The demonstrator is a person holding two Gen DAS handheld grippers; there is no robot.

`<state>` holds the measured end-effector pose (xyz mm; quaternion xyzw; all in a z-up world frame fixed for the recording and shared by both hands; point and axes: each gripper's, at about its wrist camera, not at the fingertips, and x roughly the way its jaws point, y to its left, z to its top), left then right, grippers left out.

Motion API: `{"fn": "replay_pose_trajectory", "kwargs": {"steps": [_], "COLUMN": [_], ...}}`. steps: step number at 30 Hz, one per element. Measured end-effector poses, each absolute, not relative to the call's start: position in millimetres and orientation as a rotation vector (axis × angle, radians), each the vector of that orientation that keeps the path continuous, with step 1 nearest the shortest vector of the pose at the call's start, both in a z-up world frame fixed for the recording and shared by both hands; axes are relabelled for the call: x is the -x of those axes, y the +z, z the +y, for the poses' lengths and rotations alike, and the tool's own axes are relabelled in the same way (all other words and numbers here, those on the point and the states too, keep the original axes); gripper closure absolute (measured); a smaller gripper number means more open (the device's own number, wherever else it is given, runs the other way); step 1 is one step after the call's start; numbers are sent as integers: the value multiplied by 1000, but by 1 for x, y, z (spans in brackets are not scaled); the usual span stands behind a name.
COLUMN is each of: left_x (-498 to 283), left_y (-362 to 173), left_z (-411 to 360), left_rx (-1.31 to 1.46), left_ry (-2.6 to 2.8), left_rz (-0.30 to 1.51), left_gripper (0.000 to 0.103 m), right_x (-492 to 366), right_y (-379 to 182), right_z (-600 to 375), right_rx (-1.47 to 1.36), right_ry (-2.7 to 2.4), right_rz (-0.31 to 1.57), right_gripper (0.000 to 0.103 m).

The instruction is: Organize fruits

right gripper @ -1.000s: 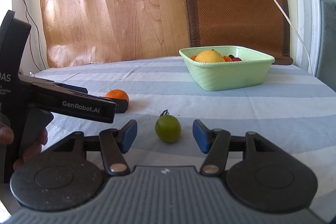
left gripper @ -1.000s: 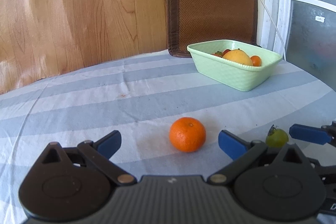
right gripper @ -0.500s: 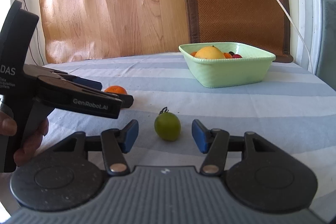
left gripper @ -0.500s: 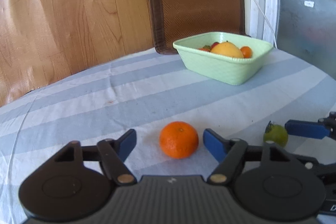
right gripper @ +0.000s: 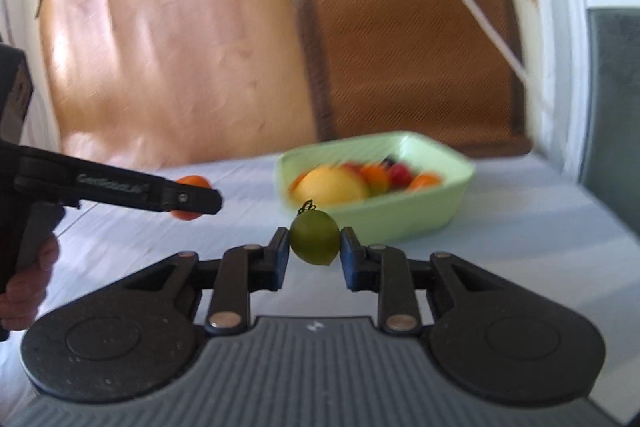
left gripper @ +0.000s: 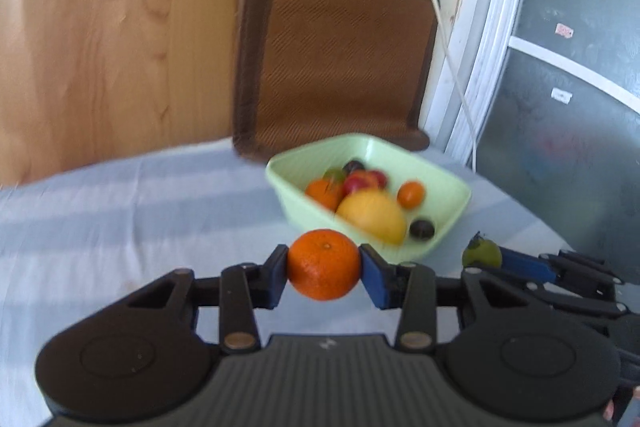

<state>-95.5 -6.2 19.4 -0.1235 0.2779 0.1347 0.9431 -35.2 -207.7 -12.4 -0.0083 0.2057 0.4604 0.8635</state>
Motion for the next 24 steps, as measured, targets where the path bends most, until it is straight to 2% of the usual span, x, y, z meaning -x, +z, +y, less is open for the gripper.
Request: {"fn": "replay_pose_trajectory", "kwargs": {"steps": [9,12,14,16,24], "left_x": [-11,-26,-30,-28,51], "left_y": [15,7,3,1,18], "left_z": [22,25,25,27,1], "left_rx": [302,305,308,320,319], "left_ry": [225,223,226,235,332], "left_rz": [627,644,645,640,510], "left_gripper": [64,58,52,51,49], "right_x": [-32,-35,-34,-35,-31], "right_y": [-26,-35,-36,-32,-27], "right_z": [-168,-166,-171,-175,-207], "right_rx": [79,68,57,23,-126], "right_ry": [938,943,955,959,875], "right_rz": [445,440,425,416,390], "right_gripper": [72,71,69,61,61]}}
